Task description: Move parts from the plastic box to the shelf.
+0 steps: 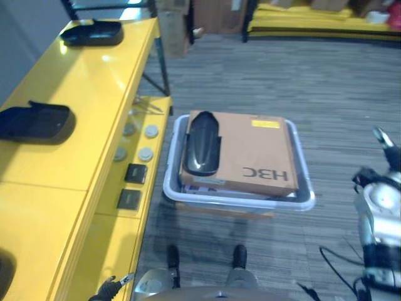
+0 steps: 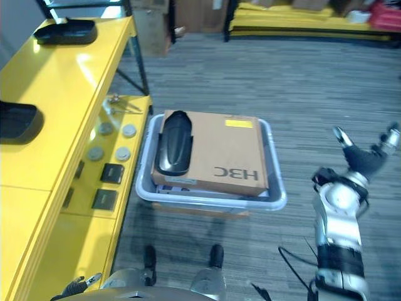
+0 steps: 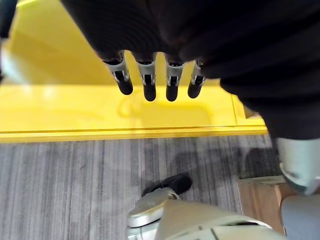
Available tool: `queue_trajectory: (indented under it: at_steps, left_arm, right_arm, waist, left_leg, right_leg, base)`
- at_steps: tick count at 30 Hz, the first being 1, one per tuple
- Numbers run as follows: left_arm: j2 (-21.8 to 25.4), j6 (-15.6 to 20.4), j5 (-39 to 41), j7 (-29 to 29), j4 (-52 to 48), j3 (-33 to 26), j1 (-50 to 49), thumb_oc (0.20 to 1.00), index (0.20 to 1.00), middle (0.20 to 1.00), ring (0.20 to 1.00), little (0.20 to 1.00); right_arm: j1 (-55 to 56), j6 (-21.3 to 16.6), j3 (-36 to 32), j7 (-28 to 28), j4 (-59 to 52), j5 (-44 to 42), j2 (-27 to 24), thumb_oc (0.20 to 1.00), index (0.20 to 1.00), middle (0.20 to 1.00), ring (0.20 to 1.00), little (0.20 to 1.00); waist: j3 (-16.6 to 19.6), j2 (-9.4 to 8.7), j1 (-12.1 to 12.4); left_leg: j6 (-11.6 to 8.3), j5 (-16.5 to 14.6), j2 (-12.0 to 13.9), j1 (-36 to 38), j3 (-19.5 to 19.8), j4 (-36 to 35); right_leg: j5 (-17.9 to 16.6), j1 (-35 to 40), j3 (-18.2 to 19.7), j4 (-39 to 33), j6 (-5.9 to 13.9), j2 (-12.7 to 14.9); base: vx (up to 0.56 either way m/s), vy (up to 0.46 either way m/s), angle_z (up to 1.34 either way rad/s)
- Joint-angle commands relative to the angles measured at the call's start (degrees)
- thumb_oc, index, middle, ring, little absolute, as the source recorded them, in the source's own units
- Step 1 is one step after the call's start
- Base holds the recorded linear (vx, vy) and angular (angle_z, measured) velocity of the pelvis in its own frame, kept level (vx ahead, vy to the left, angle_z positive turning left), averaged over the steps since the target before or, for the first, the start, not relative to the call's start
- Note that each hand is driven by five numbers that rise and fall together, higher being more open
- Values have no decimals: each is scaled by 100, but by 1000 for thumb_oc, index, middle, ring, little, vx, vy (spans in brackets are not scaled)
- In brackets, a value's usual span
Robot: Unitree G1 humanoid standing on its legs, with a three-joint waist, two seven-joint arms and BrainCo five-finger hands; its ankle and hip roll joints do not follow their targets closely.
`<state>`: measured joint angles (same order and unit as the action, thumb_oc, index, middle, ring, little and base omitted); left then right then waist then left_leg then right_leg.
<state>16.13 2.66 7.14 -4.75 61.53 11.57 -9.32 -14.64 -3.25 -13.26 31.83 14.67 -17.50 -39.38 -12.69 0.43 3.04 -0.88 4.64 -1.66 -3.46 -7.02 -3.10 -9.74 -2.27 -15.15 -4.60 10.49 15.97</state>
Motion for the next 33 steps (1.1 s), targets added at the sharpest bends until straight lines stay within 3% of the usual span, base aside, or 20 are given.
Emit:
queue_trajectory:
  at_steps: [1,8,14,20,33]
  left_arm:
    - [180,20,68,117,140,65,94,1000,1000,1000,1000,1000]
    - [133,136,69,119,593,375,120,1000,1000,1000,1000,1000]
    - [174,274,68,295,610,457,34,1000,1000,1000,1000,1000]
    - [193,378,146,405,462,462,-55,1000,1000,1000,1000,1000]
    - [252,459,365,450,310,338,-102,1000,1000,1000,1000,1000]
  right_arm:
    - [-656,270,278,-149,124,168,-477,1000,1000,1000,1000,1000]
    - [-1769,259,1203,-102,1387,-19,-251,1000,1000,1000,1000,1000]
    - [-2140,192,1467,80,2171,-144,-191,1000,1000,1000,1000,1000]
    - [-2067,443,1550,440,2460,57,-187,1000,1000,1000,1000,1000]
    - [-1628,686,1672,453,2946,314,-177,1000,1000,1000,1000,1000]
  waist:
    - [-166,92,467]
    - [-517,285,1063]
    - [-679,419,1396]
    - [-762,440,1484]
    - [-888,410,1479]
  left_leg:
    - [-97,-76,313,-381,421,246]
    - [-72,47,212,-797,792,333]
    - [-84,145,139,-1000,990,337]
    - [-74,140,103,-1038,1046,371]
    - [-84,131,105,-1076,1008,391]
  right_leg:
    - [394,-191,-283,558,142,-63]
    - [548,-342,-614,824,103,39]
    - [637,-370,-825,963,80,114]
    - [671,-385,-843,1031,78,128]
    - [622,-370,-799,961,123,121]
  base:
    - [-115,45,50]
    - [-63,55,36]
    - [-33,27,30]
    - [-5,10,13]
    - [-1,6,0]
